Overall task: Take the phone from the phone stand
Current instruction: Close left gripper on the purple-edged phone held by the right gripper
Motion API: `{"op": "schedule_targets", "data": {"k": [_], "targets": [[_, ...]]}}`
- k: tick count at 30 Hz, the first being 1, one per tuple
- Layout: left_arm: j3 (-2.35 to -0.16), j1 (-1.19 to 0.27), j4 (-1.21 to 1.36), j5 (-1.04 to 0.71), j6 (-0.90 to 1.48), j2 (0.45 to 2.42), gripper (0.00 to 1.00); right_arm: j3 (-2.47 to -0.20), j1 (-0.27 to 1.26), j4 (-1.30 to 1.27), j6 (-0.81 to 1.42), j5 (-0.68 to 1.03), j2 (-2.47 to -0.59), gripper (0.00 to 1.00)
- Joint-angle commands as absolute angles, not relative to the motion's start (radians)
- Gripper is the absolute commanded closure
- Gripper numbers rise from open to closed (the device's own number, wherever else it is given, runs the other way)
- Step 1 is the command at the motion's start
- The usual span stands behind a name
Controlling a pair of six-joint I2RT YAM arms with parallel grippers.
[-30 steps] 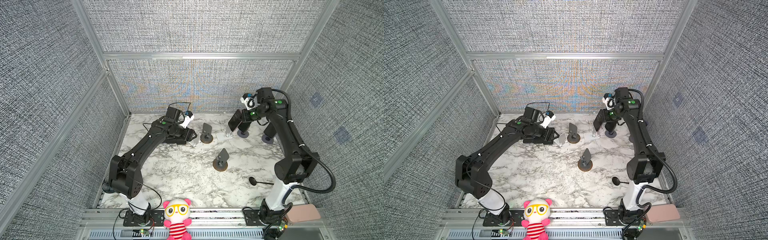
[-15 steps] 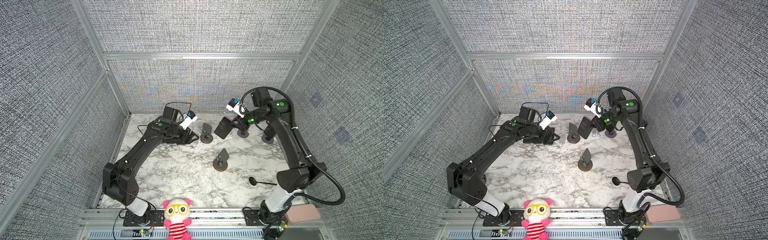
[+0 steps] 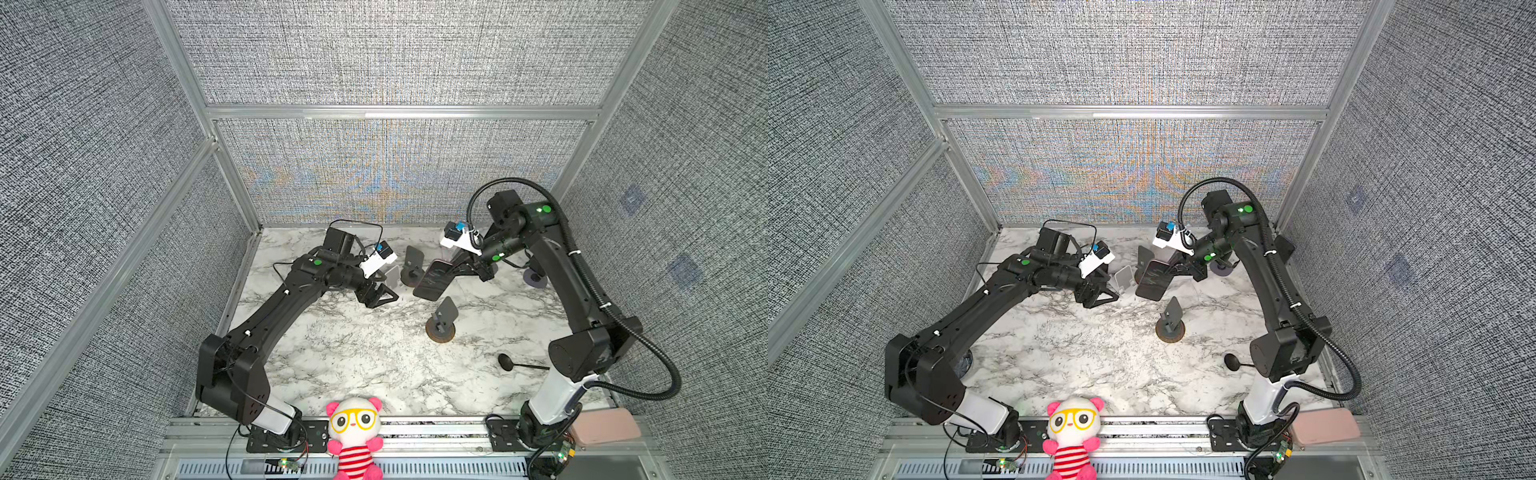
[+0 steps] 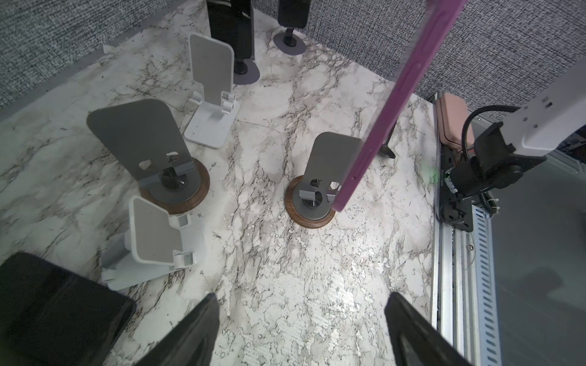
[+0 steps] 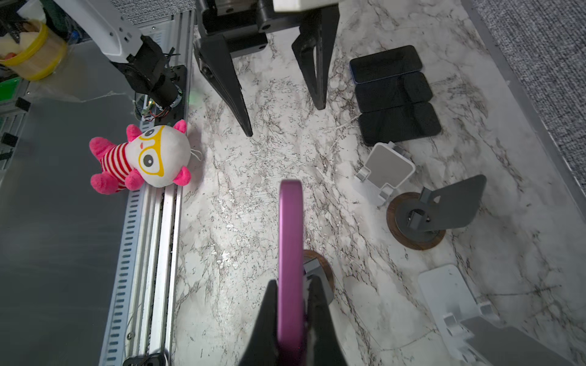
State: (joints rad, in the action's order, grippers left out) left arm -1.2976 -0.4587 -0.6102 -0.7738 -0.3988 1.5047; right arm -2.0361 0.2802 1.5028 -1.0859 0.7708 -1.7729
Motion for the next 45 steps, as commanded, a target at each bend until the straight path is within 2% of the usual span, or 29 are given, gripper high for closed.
{"op": "schedule_targets", "data": {"k": [1,5,13,19,34,36,42,45], "targets": [[-1.282,-0.459,-0.524,-0.876,-0.448,1.484,0.17,-2.036,0.290,1.565,-1.179,0.848,-1.783,1.00],[-1.280,-0.461,-0.518,-0.931,-0.450,1.490,0.20,-2.032,0.313,1.578,-1.193,0.852,-1.803,1.00],[-1.291,-0.482,-0.581,-0.963,-0.514,1.504,0.35,-2.035,0.342,1.580,-1.203,0.882,-1.825,1.00],[-1.307,-0.500,-0.604,-0.969,-0.515,1.526,0.52,-2.035,0.358,1.587,-1.208,0.903,-1.834,1.00],[-1.308,-0.532,-0.582,-1.006,-0.491,1.552,0.58,-2.023,0.374,1.579,-1.187,0.910,-1.848,1.00],[-1.309,-0.538,-0.584,-1.005,-0.491,1.556,0.60,-2.016,0.373,1.569,-1.182,0.915,-1.844,1.00],[-1.307,-0.553,-0.574,-1.009,-0.491,1.562,0.77,-2.004,0.375,1.548,-1.162,0.919,-1.834,1.00],[-1.306,-0.562,-0.571,-1.009,-0.487,1.568,0.79,-2.001,0.374,1.540,-1.151,0.920,-1.834,1.00]]}}
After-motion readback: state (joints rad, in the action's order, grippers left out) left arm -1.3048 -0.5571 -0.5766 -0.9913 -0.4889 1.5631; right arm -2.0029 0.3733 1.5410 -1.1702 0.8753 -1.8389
